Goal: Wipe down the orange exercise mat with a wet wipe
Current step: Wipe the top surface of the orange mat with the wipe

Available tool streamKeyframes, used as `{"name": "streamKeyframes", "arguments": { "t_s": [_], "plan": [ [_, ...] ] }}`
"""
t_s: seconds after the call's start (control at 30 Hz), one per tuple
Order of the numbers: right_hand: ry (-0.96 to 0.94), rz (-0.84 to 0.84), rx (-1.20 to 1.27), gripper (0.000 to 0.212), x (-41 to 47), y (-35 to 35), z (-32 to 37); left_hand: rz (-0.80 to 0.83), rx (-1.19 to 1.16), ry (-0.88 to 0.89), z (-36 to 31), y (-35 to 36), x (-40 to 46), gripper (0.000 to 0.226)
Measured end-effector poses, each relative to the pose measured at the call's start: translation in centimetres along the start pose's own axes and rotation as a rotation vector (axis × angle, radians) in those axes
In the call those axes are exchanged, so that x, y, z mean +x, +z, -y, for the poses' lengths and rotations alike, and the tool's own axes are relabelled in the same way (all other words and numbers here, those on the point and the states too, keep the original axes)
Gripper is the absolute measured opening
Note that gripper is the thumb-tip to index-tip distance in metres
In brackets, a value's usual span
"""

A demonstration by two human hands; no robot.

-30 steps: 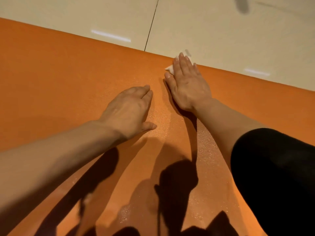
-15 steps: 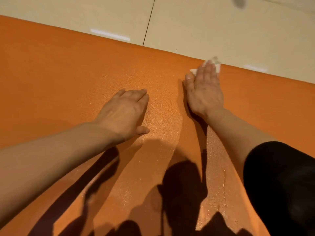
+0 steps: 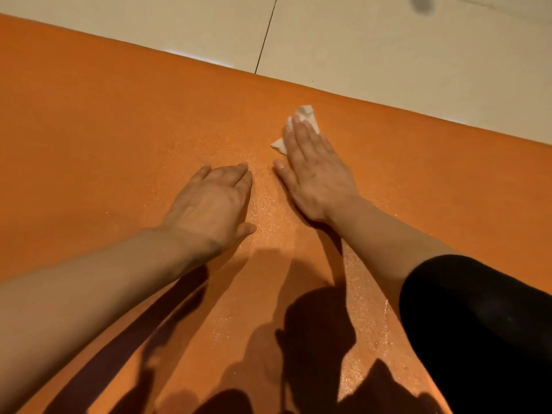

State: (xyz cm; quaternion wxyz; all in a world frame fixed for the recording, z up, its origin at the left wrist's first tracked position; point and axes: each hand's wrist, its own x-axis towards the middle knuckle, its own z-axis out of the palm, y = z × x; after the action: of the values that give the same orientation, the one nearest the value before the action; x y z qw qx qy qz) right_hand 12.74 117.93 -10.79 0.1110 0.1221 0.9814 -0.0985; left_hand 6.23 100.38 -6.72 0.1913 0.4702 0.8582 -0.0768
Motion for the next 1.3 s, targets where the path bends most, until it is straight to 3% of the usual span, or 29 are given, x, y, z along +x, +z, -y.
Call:
{"name": "streamKeyframes", "arguments": {
  "t_s": [0.27, 0.4, 0.7, 0.87, 1.13, 1.3],
  "plan": [
    [0.198, 0.017, -0.028, 0.072, -6.2, 0.1, -6.9, 0.04, 0.071, 0.069, -2.2, 1.1, -1.8, 0.089],
    [0.308, -0.014, 0.075, 0.068, -6.3, 0.5, -5.0, 0.074, 0.094, 0.069, -1.6, 1.5, -3.5, 0.089],
    [-0.043, 0.045, 0.051, 0.068, -3.0, 2.0, 7.4, 0.112, 0.053, 0.004, -0.7, 2.2, -7.4, 0.083],
    [-0.157, 0.092, 0.0, 0.067, -4.0, 1.7, 6.4, 0.085, 0.026, 0.01, -1.2, 2.8, -8.5, 0.077],
    [0.092, 0.078, -0.051, 0.075, -11.0, 1.7, -1.5, 0.066, -0.009, 0.065, -2.0, 3.7, -10.6, 0.072],
    [0.285, 0.008, 0.055, 0.074, -13.2, 2.5, -0.2, 0.095, -0.037, 0.041, -1.7, 3.7, -12.6, 0.069]
  ]
}}
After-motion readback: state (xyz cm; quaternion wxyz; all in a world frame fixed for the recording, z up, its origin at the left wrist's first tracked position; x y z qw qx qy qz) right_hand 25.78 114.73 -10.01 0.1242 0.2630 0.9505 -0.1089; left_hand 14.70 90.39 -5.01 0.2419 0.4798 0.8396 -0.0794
